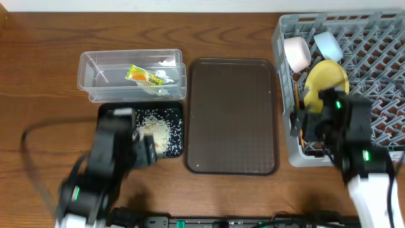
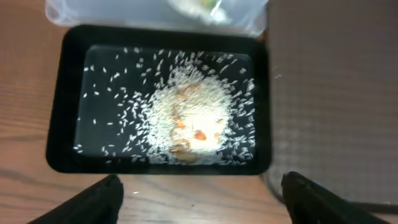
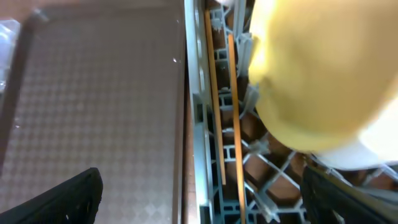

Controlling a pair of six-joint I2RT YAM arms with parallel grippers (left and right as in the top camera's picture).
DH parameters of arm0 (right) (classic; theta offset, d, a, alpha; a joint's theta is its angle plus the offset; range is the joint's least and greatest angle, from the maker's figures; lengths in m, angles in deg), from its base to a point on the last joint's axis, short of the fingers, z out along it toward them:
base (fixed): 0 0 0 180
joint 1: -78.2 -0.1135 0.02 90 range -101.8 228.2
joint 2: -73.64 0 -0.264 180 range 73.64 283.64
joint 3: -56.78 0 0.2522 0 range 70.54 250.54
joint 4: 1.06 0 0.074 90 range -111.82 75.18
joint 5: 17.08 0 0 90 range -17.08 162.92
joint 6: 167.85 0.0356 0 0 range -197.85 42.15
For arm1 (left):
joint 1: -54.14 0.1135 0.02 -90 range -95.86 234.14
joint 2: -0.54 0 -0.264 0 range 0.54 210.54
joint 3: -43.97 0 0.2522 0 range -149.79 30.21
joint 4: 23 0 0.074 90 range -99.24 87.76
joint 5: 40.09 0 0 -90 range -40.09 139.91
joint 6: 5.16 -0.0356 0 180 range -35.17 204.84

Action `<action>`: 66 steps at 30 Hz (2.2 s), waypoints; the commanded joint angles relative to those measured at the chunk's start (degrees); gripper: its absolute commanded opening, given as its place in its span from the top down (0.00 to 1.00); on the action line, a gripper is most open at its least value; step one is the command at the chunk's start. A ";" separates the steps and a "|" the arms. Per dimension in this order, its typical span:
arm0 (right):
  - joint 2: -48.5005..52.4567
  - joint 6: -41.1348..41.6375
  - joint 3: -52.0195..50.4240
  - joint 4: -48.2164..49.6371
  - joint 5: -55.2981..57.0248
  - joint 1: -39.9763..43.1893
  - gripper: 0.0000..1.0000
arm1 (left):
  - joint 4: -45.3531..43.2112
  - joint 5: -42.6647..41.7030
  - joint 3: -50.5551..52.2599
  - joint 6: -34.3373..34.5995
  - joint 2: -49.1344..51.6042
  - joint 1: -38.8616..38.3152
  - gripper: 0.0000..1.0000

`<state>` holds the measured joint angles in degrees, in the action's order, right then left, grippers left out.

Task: Sort waste into correct bins and load items into the dishwasher rack

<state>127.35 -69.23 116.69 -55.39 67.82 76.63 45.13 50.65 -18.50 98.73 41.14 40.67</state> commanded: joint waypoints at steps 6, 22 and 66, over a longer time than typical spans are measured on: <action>-15.78 0.74 -5.60 -2.78 2.27 -0.33 0.01 | -0.48 -0.13 3.02 1.20 -16.11 -0.26 0.13; -17.00 0.74 -5.60 -9.66 2.29 -0.33 0.01 | -0.46 -0.11 3.02 1.20 -17.44 -0.26 0.07; -53.07 -7.43 -45.83 36.48 7.21 -2.25 0.01 | -0.46 -0.13 3.02 1.20 -17.44 -0.26 0.05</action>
<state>74.37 -75.77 70.92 -18.70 74.44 75.10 44.60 50.28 -15.77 99.86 23.74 40.56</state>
